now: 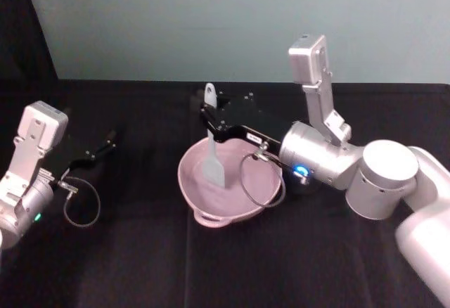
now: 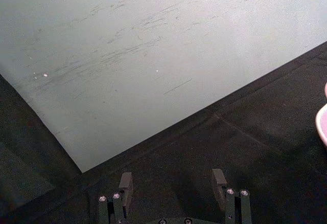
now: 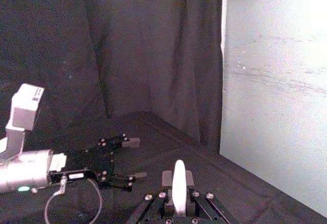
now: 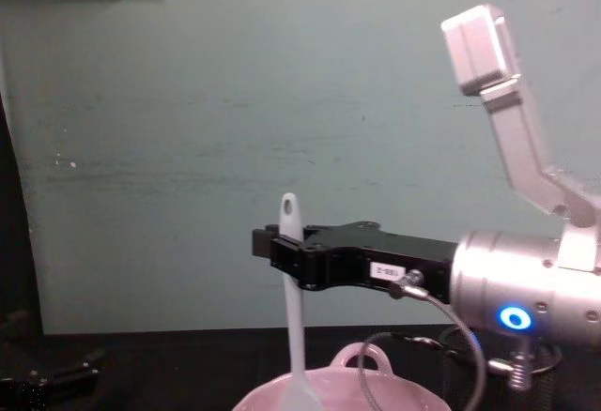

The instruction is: Use the one hand to pick up the spoon and stir the clear water in the bowl.

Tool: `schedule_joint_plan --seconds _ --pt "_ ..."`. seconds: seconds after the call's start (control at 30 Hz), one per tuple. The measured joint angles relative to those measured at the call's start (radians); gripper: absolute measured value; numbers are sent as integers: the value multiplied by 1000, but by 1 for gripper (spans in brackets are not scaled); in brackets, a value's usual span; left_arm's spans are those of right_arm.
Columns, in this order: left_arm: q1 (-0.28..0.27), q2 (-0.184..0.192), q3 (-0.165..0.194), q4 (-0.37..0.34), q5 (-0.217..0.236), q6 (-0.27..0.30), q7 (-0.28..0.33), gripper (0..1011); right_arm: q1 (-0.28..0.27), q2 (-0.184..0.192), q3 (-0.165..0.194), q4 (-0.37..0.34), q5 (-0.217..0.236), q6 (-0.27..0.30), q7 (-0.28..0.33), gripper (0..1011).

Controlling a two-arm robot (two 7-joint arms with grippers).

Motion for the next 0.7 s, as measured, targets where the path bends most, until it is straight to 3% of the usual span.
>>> schedule_joint_plan --seconds 0.37,0.7 --pt "0 0 0 0 0 0 0 1011 77 -80 7 162 -4 -35 7 120" --pt "0 0 0 0 0 0 0 1011 78 -71 49 175 -4 -46 -9 119"
